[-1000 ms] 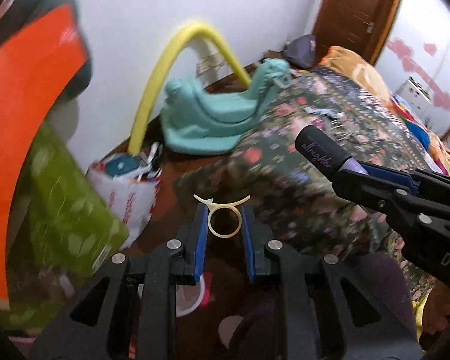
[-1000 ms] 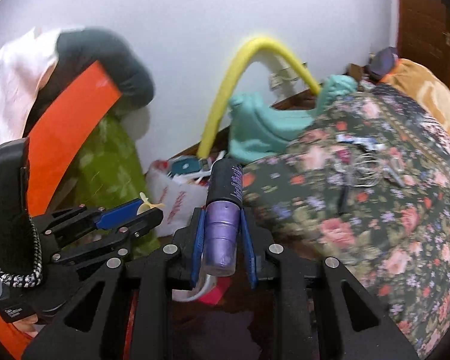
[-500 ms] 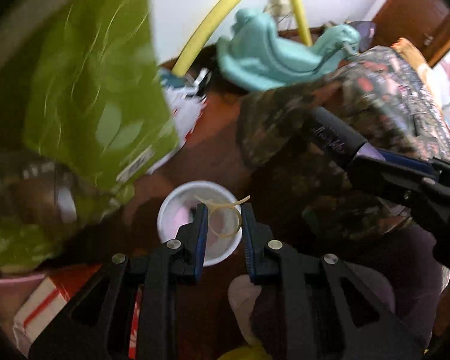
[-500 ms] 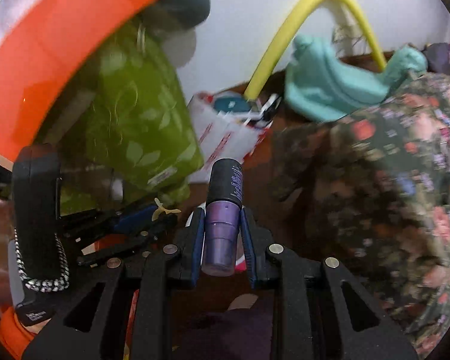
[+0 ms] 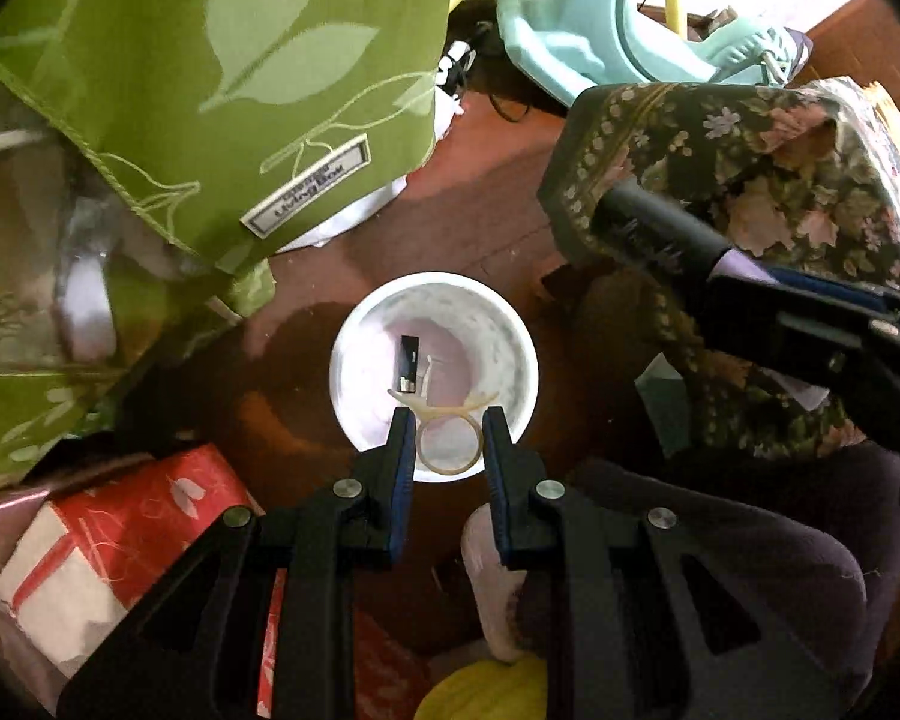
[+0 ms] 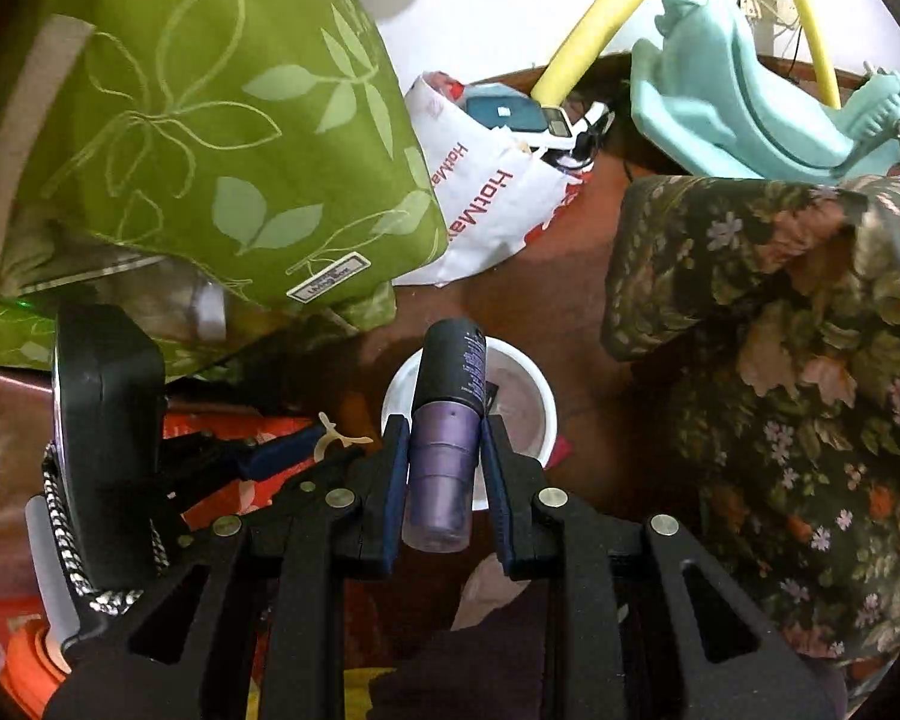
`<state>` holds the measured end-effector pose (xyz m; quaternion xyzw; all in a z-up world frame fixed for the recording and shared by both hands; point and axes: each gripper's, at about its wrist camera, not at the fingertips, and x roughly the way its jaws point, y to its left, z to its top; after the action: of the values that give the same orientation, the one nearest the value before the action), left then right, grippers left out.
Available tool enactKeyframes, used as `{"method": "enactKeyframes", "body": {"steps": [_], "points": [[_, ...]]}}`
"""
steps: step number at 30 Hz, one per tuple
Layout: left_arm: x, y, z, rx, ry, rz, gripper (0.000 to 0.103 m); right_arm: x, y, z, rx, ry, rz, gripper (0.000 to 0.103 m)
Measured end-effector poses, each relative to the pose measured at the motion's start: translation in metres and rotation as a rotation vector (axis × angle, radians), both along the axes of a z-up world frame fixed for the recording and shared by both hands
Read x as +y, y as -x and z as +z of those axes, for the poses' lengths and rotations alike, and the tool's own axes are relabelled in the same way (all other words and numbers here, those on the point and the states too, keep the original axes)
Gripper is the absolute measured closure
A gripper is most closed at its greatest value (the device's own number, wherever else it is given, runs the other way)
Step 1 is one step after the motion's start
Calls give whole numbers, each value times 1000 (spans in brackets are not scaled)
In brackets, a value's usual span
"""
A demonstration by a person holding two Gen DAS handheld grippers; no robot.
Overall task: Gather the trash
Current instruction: 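Open the left tool to drop the ring while the right tool drops the purple cylinder into the cup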
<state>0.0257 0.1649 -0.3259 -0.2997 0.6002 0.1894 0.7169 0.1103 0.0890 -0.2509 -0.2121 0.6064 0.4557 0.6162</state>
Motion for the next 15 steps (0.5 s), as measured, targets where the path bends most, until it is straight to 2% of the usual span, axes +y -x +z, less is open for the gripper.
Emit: {"method": "enactKeyframes", "body": {"steps": [3, 4, 6, 8, 10, 13, 15], "points": [[6, -1, -1, 15, 20, 22, 81, 4, -4, -3, 2, 5, -13, 80], [9, -3, -3, 26, 37, 30, 78, 5, -5, -3, 3, 9, -11, 80], [13, 1, -4, 33, 61, 38, 76, 7, -6, -5, 19, 28, -6, 75], [13, 1, -3, 37, 55, 39, 76, 8, -7, -6, 30, 35, -11, 66], [11, 1, 1, 40, 45, 32, 74, 8, -7, -5, 21, 36, -14, 66], [9, 1, 5, 34, 41, 28, 66, 4, -6, 0, 4, 35, -13, 66], [7, 1, 9, 32, 27, 23, 65, 1, -7, 6, 2, 24, -15, 66]]}}
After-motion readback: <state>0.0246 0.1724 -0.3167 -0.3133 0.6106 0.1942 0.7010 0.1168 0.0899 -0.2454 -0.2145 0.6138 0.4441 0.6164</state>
